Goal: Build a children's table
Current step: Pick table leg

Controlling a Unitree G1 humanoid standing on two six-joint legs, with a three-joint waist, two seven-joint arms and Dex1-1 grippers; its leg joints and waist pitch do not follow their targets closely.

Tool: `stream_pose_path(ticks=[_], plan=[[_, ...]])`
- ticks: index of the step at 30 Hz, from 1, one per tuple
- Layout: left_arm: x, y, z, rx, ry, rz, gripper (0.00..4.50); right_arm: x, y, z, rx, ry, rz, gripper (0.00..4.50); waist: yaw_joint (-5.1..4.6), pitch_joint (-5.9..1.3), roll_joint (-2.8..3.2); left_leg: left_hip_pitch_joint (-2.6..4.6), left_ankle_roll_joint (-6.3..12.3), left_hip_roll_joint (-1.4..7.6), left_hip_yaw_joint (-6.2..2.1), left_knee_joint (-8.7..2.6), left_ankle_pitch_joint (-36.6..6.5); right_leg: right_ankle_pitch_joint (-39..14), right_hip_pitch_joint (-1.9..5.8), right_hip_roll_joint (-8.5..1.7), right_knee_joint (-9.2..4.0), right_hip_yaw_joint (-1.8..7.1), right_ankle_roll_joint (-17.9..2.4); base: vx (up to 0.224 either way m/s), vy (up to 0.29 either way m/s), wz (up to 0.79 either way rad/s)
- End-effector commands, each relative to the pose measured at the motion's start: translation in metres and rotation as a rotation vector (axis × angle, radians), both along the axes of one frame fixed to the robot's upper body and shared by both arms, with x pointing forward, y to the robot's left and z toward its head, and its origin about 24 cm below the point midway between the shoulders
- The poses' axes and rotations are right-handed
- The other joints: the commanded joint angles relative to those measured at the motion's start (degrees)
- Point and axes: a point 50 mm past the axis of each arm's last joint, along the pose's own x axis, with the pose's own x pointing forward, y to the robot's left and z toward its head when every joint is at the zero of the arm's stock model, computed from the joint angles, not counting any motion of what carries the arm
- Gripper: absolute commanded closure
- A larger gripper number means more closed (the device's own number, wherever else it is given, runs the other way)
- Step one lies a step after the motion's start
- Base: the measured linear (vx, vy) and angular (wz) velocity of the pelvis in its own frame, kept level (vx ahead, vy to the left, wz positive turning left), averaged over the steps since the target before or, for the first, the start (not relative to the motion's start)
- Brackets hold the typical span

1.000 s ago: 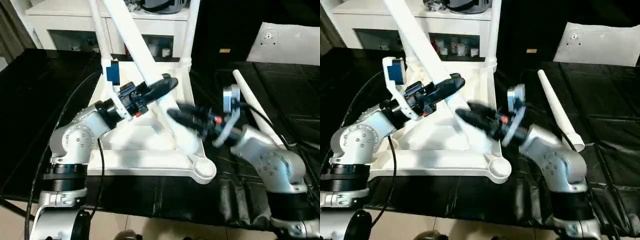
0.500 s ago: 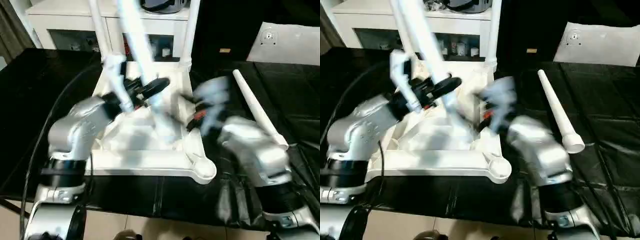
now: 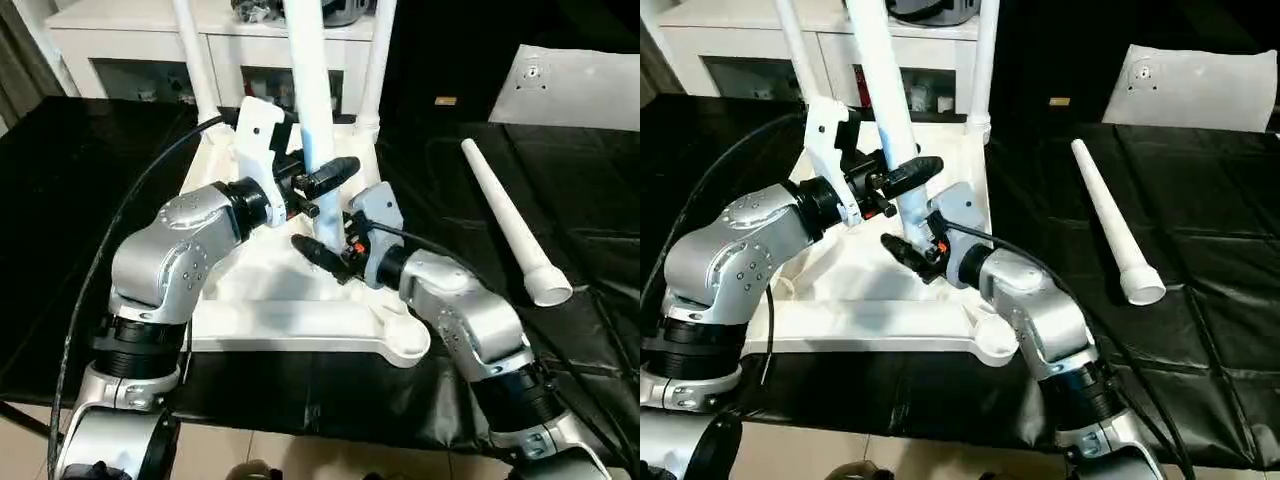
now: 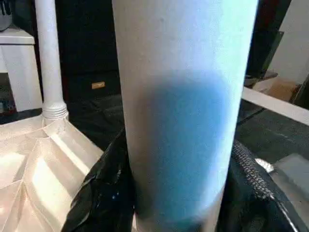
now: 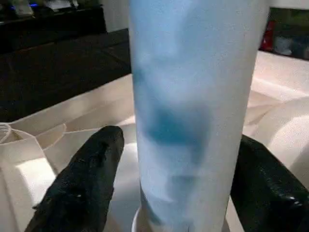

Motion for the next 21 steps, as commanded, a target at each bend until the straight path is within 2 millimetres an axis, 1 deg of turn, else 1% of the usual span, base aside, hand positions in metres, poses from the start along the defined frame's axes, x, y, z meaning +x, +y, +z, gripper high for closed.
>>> stream_pose_path(ticks=[1,2,4,6,8,10,11,12,13,16,17,18,19,21], plan=[[-0.001,-0.003,0.009,0.014,-0.026,-0.013,2.66,0.004,0.001,0.001,-0.022,0.003,-0.026,1.61,-0.17,-4.25,-0.39,0.56,1.55,4.78,-2.22,-3.91,-4.0,-15.3,3.29,-6.92,-3.75,5.01,-3.8,0.000,0.000,0.00],[-0.001,-0.003,0.009,0.022,-0.027,-0.014,2.66,0.005,0.001,0.000,-0.020,0.005,-0.035,1.61,-0.17,-4.29,-0.41,0.58,1.55,4.74,-2.19,-3.87,-4.0,-15.2,3.33,-6.93,-3.78,5.02,-3.8,0.000,0.000,0.00],[-0.001,-0.002,0.007,0.034,-0.026,-0.012,2.66,0.006,0.002,0.001,-0.014,0.009,-0.038,1.83,-0.37,-4.30,-0.28,0.55,1.66,4.83,-2.29,-3.89,-3.8,-14.5,3.35,-6.91,-3.60,5.01,-4.1,0.000,0.000,0.00],[-0.001,-0.002,0.007,0.036,-0.025,-0.009,2.66,0.006,0.003,0.001,-0.015,0.008,-0.038,2.04,-0.44,-4.28,-0.30,0.62,1.69,4.81,-2.22,-3.86,-3.9,-14.2,3.29,-6.86,-3.59,5.05,-4.1,0.000,0.000,0.00],[-0.001,-0.001,0.006,0.043,-0.024,-0.003,2.66,0.006,0.003,0.001,-0.018,0.002,-0.036,2.04,-0.44,-4.30,-0.28,0.55,1.68,4.79,-2.22,-3.86,-3.9,-14.2,3.40,-6.92,-3.57,5.06,-4.2,0.000,0.000,0.00],[0.000,-0.001,0.006,0.050,-0.025,0.002,2.66,0.006,0.004,0.001,-0.018,0.001,-0.037,2.37,-0.45,-4.30,-0.25,0.58,1.70,4.85,-2.22,-3.85,-3.8,-13.9,3.36,-6.91,-3.55,5.07,-4.3,0.000,0.000,0.00],[0.000,-0.001,0.005,0.056,-0.025,0.007,2.66,0.006,0.004,0.001,-0.018,0.001,-0.037,2.44,-0.45,-4.31,-0.23,0.61,1.65,4.89,-2.27,-3.88,-3.7,-13.6,3.34,-6.86,-3.46,5.07,-4.4,0.000,0.000,0.00],[0.000,-0.001,0.005,0.060,-0.026,0.010,2.66,0.006,0.004,0.001,-0.018,0.001,-0.037,2.44,-0.46,-4.31,-0.16,0.62,1.64,4.89,-2.25,-3.86,-3.7,-13.5,3.31,-6.87,-3.47,5.10,-4.4,0.000,0.000,0.00],[0.001,0.000,0.005,0.061,-0.025,0.019,2.66,0.006,0.005,0.001,-0.019,0.000,-0.037,2.51,-0.46,-4.26,-0.21,0.62,1.53,4.84,-2.23,-3.88,-4.0,-13.8,3.36,-6.90,-3.51,5.08,-4.4,0.000,0.000,0.00],[0.004,0.002,0.003,0.090,-0.027,0.050,2.66,0.007,0.006,0.001,-0.045,-0.011,-0.041,2.55,-0.48,-4.26,-0.20,0.61,1.43,4.84,-2.26,-3.90,-4.1,-14.2,3.38,-6.87,-3.56,5.06,-4.2,0.000,0.000,0.00],[0.004,0.002,0.002,0.100,-0.028,0.060,2.66,0.007,0.006,0.001,-0.054,-0.013,-0.050,2.55,-0.48,-4.27,-0.04,0.65,1.38,4.83,-2.25,-3.87,-4.2,-14.3,3.35,-6.86,-3.57,5.06,-4.2,0.000,0.000,0.00],[0.006,0.003,0.001,0.111,-0.029,0.075,2.66,0.007,0.006,0.000,-0.063,-0.015,-0.059,2.55,-0.51,-4.25,-0.12,0.60,1.32,4.75,-2.22,-3.86,-4.2,-14.3,3.36,-6.85,-3.61,5.07,-4.1,0.000,0.000,0.00],[0.007,0.004,0.000,0.119,-0.029,0.091,2.66,0.007,0.007,0.000,-0.058,-0.018,-0.057,2.55,-0.47,-4.30,0.02,0.64,1.28,4.76,-2.26,-3.84,-4.1,-14.1,3.37,-6.88,-3.59,5.07,-4.1,0.000,0.000,0.00],[0.008,0.003,-0.001,0.121,-0.027,0.102,2.66,0.007,0.009,-0.001,-0.026,0.008,-0.052,2.55,-0.50,-4.34,0.02,0.64,1.40,4.79,-2.24,-3.83,-4.2,-13.6,3.37,-6.86,-3.60,5.08,-4.2,0.000,0.000,0.00]])
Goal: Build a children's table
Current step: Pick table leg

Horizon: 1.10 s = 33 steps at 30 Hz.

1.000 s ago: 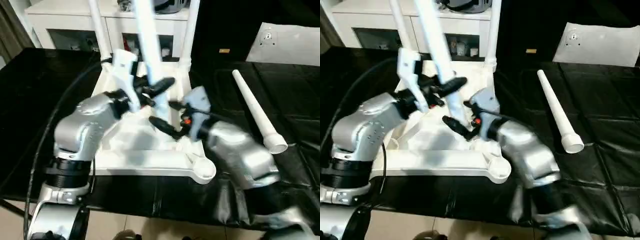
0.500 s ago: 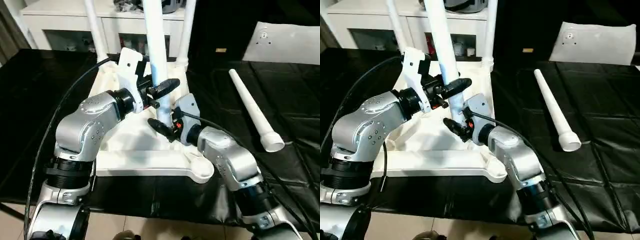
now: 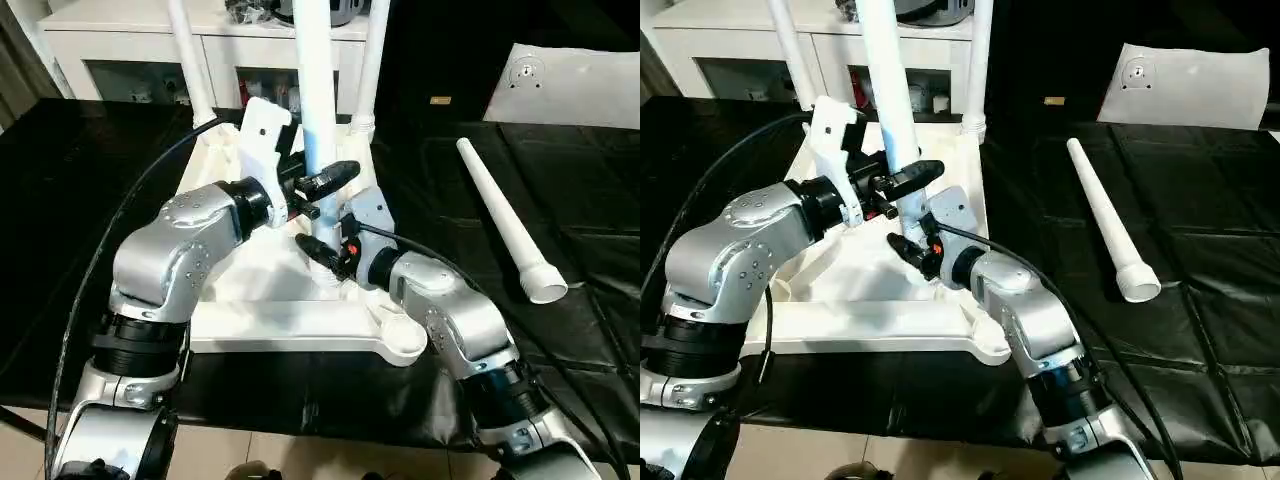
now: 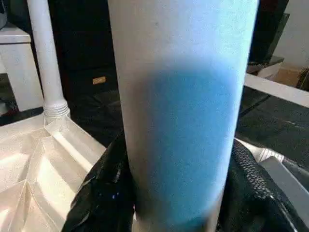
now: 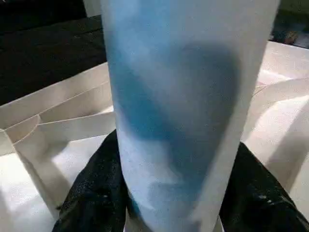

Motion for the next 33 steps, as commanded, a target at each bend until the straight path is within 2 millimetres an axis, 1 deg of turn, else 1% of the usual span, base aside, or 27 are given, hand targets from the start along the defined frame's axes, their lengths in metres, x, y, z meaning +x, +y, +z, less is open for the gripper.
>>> stream_pose_path(ticks=[1,2,3,5,6,7,9,10,11,12,13,14,15,16,17,18,20,21,22,25,26,27,29,31,32,33], plan=[[0.006,0.006,0.000,0.043,-0.013,0.071,2.66,0.001,0.003,0.003,0.040,0.015,0.002,2.56,-0.11,-4.38,0.01,0.62,1.43,4.83,-2.30,-3.85,-4.3,-13.3,3.44,-6.92,-3.52,5.09,-4.2,0.000,0.000,0.00],[0.005,0.004,0.001,0.037,-0.012,0.058,2.10,0.000,0.003,0.004,0.068,0.028,0.007,2.57,-0.11,-4.40,-0.02,0.63,1.49,4.91,-2.33,-3.87,-4.0,-12.6,3.38,-6.90,-3.41,5.09,-4.5,0.000,0.000,0.00],[0.005,0.004,0.001,0.035,-0.011,0.055,1.96,0.000,0.003,0.004,0.078,0.032,0.008,2.57,-0.10,-4.39,0.11,0.59,1.52,4.86,-2.31,-3.84,-4.1,-12.6,3.42,-6.94,-3.42,5.09,-4.6,0.000,0.000,0.00],[0.003,0.003,0.002,0.008,0.001,0.035,1.93,0.000,0.004,0.004,0.105,0.037,0.012,2.57,-0.13,-4.40,0.10,0.60,1.46,4.96,-2.35,-3.86,-4.2,-12.2,3.44,-6.94,-3.32,5.06,-5.0,0.000,0.000,0.00],[0.002,0.004,0.002,-0.007,0.002,0.028,1.83,0.000,0.004,0.005,0.129,0.042,0.019,2.57,-0.09,-4.40,0.48,0.61,1.35,4.97,-2.38,-3.86,-4.5,-12.1,3.42,-6.97,-3.40,5.05,-5.0,0.000,0.000,0.00],[0.001,0.004,0.003,-0.031,0.004,0.015,1.55,-0.001,0.003,0.006,0.159,0.044,0.033,2.57,-0.14,-4.41,0.33,0.66,1.34,5.01,-2.35,-3.87,-4.9,-12.1,3.47,-6.98,-3.44,5.05,-5.1,0.000,0.000,0.00],[0.000,0.004,0.004,-0.052,0.007,0.003,1.52,-0.001,0.002,0.007,0.177,0.040,0.050,2.57,0.03,-4.37,0.31,0.65,1.26,4.98,-2.32,-3.87,-5.2,-12.1,3.46,-7.02,-3.50,5.03,-5.3,0.000,0.000,0.00],[0.000,0.004,0.005,-0.061,-0.002,-0.017,1.49,-0.004,0.002,0.009,0.204,0.038,0.086,2.57,0.06,-4.39,0.55,0.68,1.19,4.99,-2.36,-3.86,-5.2,-12.2,3.44,-6.99,-3.49,5.02,-5.2,0.000,0.000,0.00],[-0.001,0.005,0.006,-0.065,-0.010,-0.031,1.39,-0.005,0.002,0.010,0.222,0.038,0.110,2.57,0.00,-4.39,0.37,0.68,1.34,4.98,-2.36,-3.90,-5.5,-12.4,3.50,-6.93,-3.54,5.01,-5.0,0.000,0.000,0.00],[-0.001,0.006,0.006,-0.073,-0.014,-0.041,1.23,-0.007,0.001,0.011,0.245,0.038,0.141,2.57,0.07,-4.41,0.33,0.59,1.45,4.93,-2.35,-3.87,-5.4,-12.3,3.55,-6.99,-3.49,5.04,-4.9,0.000,0.000,0.00],[-0.002,0.009,0.008,-0.105,-0.024,-0.077,1.11,-0.012,0.000,0.014,0.284,0.035,0.211,2.57,0.12,-4.43,0.38,0.54,1.70,4.95,-2.37,-3.86,-5.3,-12.1,3.62,-7.00,-3.48,5.04,-4.8,0.000,0.000,0.00],[-0.003,0.010,0.009,-0.127,-0.030,-0.098,1.06,-0.016,-0.001,0.016,0.305,0.033,0.254,2.57,0.26,-4.44,0.31,0.49,2.26,4.87,-2.31,-3.78,-5.3,-12.2,3.74,-7.07,-3.61,5.01,-4.6,0.000,0.000,0.00],[-0.003,0.010,0.009,-0.127,-0.030,-0.098,1.06,-0.016,-0.001,0.016,0.305,0.033,0.254,2.57,0.24,-4.48,0.32,0.41,2.29,4.97,-2.39,-3.80,-5.1,-11.9,3.77,-7.10,-3.40,5.02,-4.8,0.000,0.000,0.00],[-0.009,0.013,0.013,-0.190,-0.039,-0.199,1.00,-0.022,-0.008,0.017,0.319,0.035,0.334,2.57,0.22,-4.47,0.31,0.50,2.46,4.99,-2.40,-3.81,-5.0,-11.7,3.67,-6.97,-3.44,4.91,-5.0,0.000,0.000,0.00],[-0.013,0.013,0.013,-0.213,-0.031,-0.252,0.78,-0.023,-0.011,0.015,0.314,0.041,0.350,2.57,0.34,-4.45,0.20,0.42,2.62,4.93,-2.32,-3.75,-5.0,-12.0,3.75,-7.11,-3.44,4.99,-5.1,0.000,0.000,0.00],[-0.017,0.013,0.013,-0.227,-0.020,-0.292,0.78,-0.023,-0.014,0.015,0.311,0.044,0.365,2.57,0.35,-4.46,0.27,0.42,2.56,5.00,-2.34,-3.79,-5.1,-12.0,3.74,-7.13,-3.31,4.99,-5.4,0.000,0.000,0.00],[-0.020,0.014,0.012,-0.231,-0.003,-0.342,0.74,-0.025,-0.018,0.014,0.308,0.049,0.394,2.57,0.29,-4.39,0.35,0.58,2.38,5.00,-2.29,-3.82,-5.3,-12.7,3.54,-6.87,-3.39,4.94,-5.6,0.000,0.000,0.00],[-0.023,0.015,0.012,-0.240,0.014,-0.385,0.74,-0.027,-0.022,0.013,0.302,0.054,0.428,2.57,0.26,-4.32,0.35,0.60,2.32,4.89,-2.25,-3.81,-5.9,-13.8,3.55,-6.86,-3.59,4.91,-5.4,0.000,0.000,0.00],[-0.026,0.017,0.011,-0.259,0.037,-0.434,0.74,-0.030,-0.025,0.013,0.296,0.061,0.464,2.57,0.29,-4.25,0.50,0.62,2.24,4.70,-2.15,-3.75,-6.4,-15.1,3.58,-6.84,-3.73,4.92,-5.2,0.000,0.000,0.00],[-0.030,0.024,0.010,-0.301,0.062,-0.524,0.74,-0.034,-0.035,0.013,0.280,0.075,0.527,2.57,0.27,-4.19,0.40,0.73,2.29,4.76,-2.25,-3.80,-7.2,-17.1,3.55,-6.76,-4.02,4.78,-4.7,0.000,0.000,0.00],[-0.031,0.024,0.010,-0.305,0.064,-0.529,0.74,-0.034,-0.035,0.013,0.278,0.075,0.530,2.57,0.35,-4.24,0.43,0.77,2.29,4.81,-2.27,-3.82,-7.0,-17.1,3.56,-6.72,-3.96,4.79,-4.6,0.000,0.000,0.00],[-0.033,0.026,0.011,-0.332,0.077,-0.570,0.91,-0.035,-0.040,0.012,0.260,0.081,0.557,2.57,0.29,-4.20,0.50,0.74,2.29,4.79,-2.28,-3.79,-6.9,-17.0,3.47,-6.61,-3.96,4.78,-4.7,0.000,0.000,0.00],[-0.034,0.027,0.010,-0.326,0.087,-0.594,1.08,-0.037,-0.045,0.012,0.242,0.089,0.581,2.57,0.34,-4.24,0.42,0.76,2.25,4.81,-2.32,-3.80,-7.1,-16.7,3.50,-6.62,-3.90,4.74,-5.1,0.000,0.000,0.00],[-0.034,0.026,0.002,-0.261,0.097,-0.604,1.11,-0.036,-0.049,0.011,0.207,0.090,0.601,2.57,0.44,-4.23,0.37,0.77,2.56,4.67,-2.24,-3.73,-6.9,-17.3,3.56,-6.62,-4.03,4.80,-4.7,0.000,0.000,0.00],[-0.034,0.026,0.002,-0.261,0.097,-0.604,1.21,-0.036,-0.049,0.011,0.207,0.090,0.601,2.57,0.42,-4.20,0.32,0.67,2.66,4.65,-2.27,-3.75,-6.6,-17.5,3.58,-6.57,-4.03,4.80,-4.4,0.000,0.000,0.00],[-0.033,0.025,0.000,-0.247,0.101,-0.604,1.21,-0.036,-0.051,0.011,0.198,0.090,0.604,2.57,0.38,-4.23,0.35,0.76,2.68,4.68,-2.24,-3.74,-6.7,-17.9,3.51,-6.52,-4.05,4.75,-4.3,0.000,0.000,0.00]])
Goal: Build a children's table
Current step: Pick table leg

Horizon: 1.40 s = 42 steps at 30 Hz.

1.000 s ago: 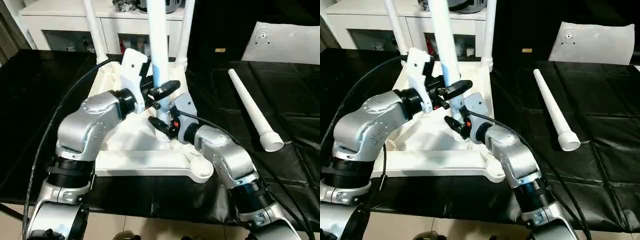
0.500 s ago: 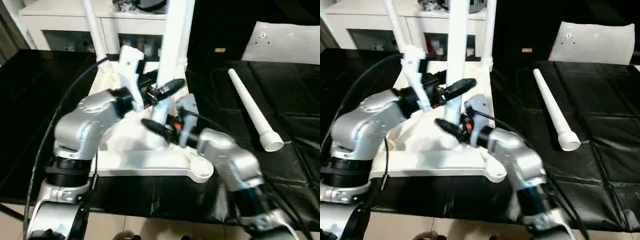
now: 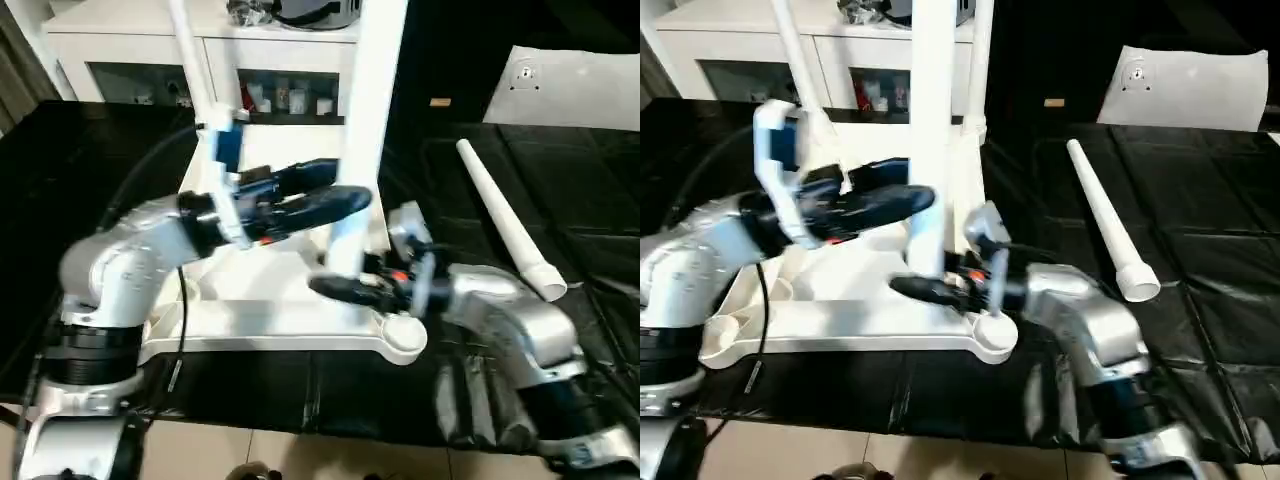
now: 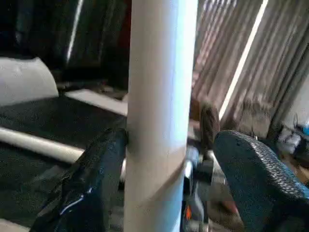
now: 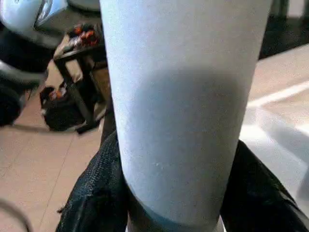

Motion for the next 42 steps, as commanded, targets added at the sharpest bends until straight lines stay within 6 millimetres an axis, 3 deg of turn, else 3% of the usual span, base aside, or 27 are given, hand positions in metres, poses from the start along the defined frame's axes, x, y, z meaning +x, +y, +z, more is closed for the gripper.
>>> stream_pose_path(ticks=[1,3,14,27,29,32,34,42], plan=[[0.000,-0.002,-0.006,0.038,0.003,-0.011,1.52,0.000,0.002,0.007,0.002,-0.032,0.032,2.57,0.23,-4.18,0.25,0.64,2.70,4.62,-2.21,-3.86,-6.7,-18.5,3.37,-6.60,-4.28,4.74,-4.0,0.000,0.000,0.00],[0.000,-0.003,-0.007,0.045,0.004,-0.014,1.53,0.001,0.001,0.007,-0.004,-0.034,0.034,2.57,0.24,-4.26,0.23,0.64,2.60,4.75,-2.27,-3.88,-6.4,-18.3,3.36,-6.61,-4.17,4.72,-4.2,0.000,0.000,0.00],[-0.004,-0.008,-0.018,0.081,0.029,-0.031,2.57,0.003,-0.001,0.007,-0.030,-0.044,0.056,2.57,0.27,-4.25,-0.12,0.54,2.95,4.68,-2.18,-3.83,-5.8,-19.0,3.37,-6.60,-4.23,4.66,-4.0,0.000,0.000,0.00],[-0.002,-0.009,-0.017,0.034,0.048,0.006,2.68,0.011,-0.001,0.007,-0.078,-0.095,-0.006,2.57,0.22,-4.25,-0.12,0.54,3.03,4.63,-2.15,-3.75,-5.8,-18.7,3.31,-6.58,-4.22,4.58,-4.4,0.000,0.000,0.00],[0.002,-0.007,-0.017,0.032,0.038,0.058,2.68,0.015,-0.001,0.006,-0.073,-0.066,-0.045,1.87,0.19,-4.25,-0.13,0.56,3.14,4.61,-2.19,-3.78,-5.7,-19.1,3.31,-6.55,-4.35,4.56,-4.2,0.000,0.000,0.00],[0.010,-0.004,-0.015,0.038,0.020,0.147,2.68,0.023,-0.001,0.005,-0.082,-0.062,-0.126,1.79,0.07,-4.29,-0.11,0.65,2.65,4.67,-2.27,-3.81,-5.8,-18.9,3.22,-6.51,-4.28,4.51,-4.2,0.000,0.000,0.00],[0.020,0.001,-0.013,0.057,0.009,0.269,2.68,0.035,-0.001,0.001,-0.142,-0.108,-0.249,1.46,0.05,-4.34,-0.12,0.70,2.17,4.65,-2.25,-3.80,-5.7,-18.6,3.19,-6.53,-4.22,4.52,-4.1,0.000,0.000,0.00],[0.036,0.003,-0.010,0.171,-0.031,0.560,2.68,0.049,0.018,0.009,-0.125,-0.111,-0.480,1.34,-0.35,-4.58,-0.01,0.58,2.27,5.01,-2.44,-3.82,-3.5,-13.0,3.18,-6.61,-3.31,4.79,-5.5,0.000,0.000,0.00]])
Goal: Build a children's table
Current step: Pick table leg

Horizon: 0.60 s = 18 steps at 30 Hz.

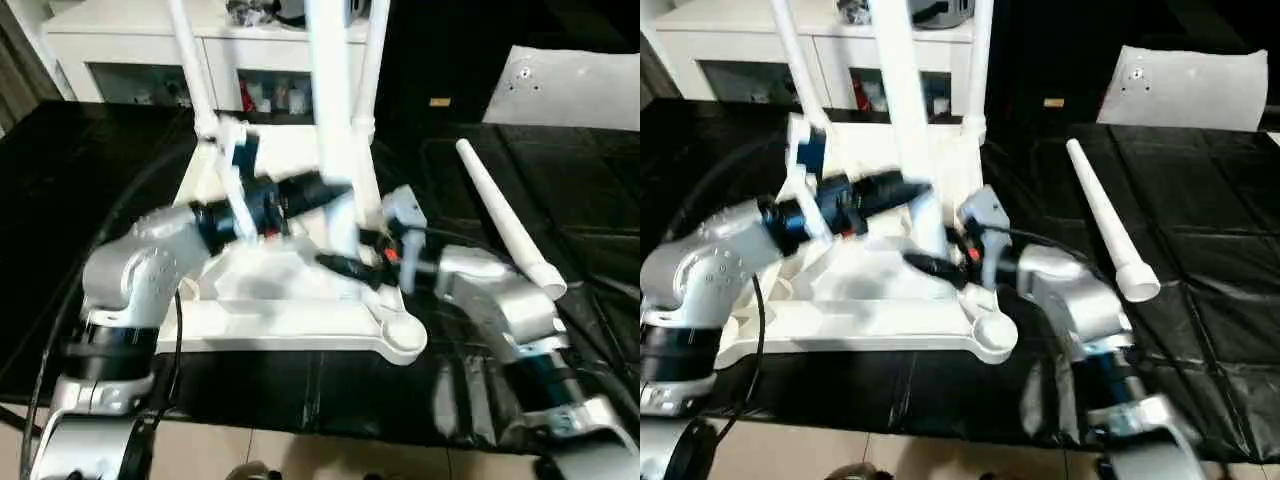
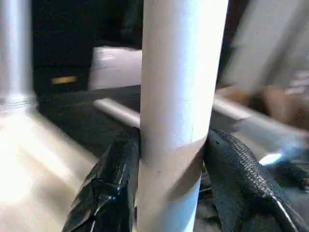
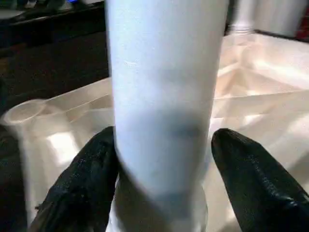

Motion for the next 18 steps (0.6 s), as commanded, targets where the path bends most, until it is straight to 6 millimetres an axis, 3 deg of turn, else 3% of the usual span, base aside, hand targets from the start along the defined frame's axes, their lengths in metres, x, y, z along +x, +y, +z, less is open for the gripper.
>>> stream_pose_path(ticks=[1,7,18], plan=[[0.004,-0.002,0.009,0.059,-0.049,0.071,2.68,0.006,0.000,0.007,-0.006,-0.024,-0.080,1.34,-0.03,-4.54,-0.04,0.74,2.13,4.96,-2.39,-3.88,-3.5,-13.2,3.33,-6.78,-3.35,4.83,-5.5,0.000,0.000,0.00],[0.002,-0.019,0.011,0.093,-0.070,0.157,2.68,0.011,0.021,0.003,0.005,-0.034,-0.205,1.34,0.05,-4.41,0.03,0.81,0.94,4.98,-2.23,-4.00,-5.1,-14.5,3.22,-6.99,-3.65,4.98,-5.7,0.000,0.000,0.00],[0.003,-0.029,0.015,0.116,-0.084,0.212,2.68,0.020,0.031,-0.002,0.037,0.013,-0.321,2.35,-0.15,-4.38,0.09,0.75,0.96,4.79,-2.26,-4.01,-5.4,-14.0,3.23,-6.89,-3.57,4.99,-4.7,0.000,0.000,0.00]])
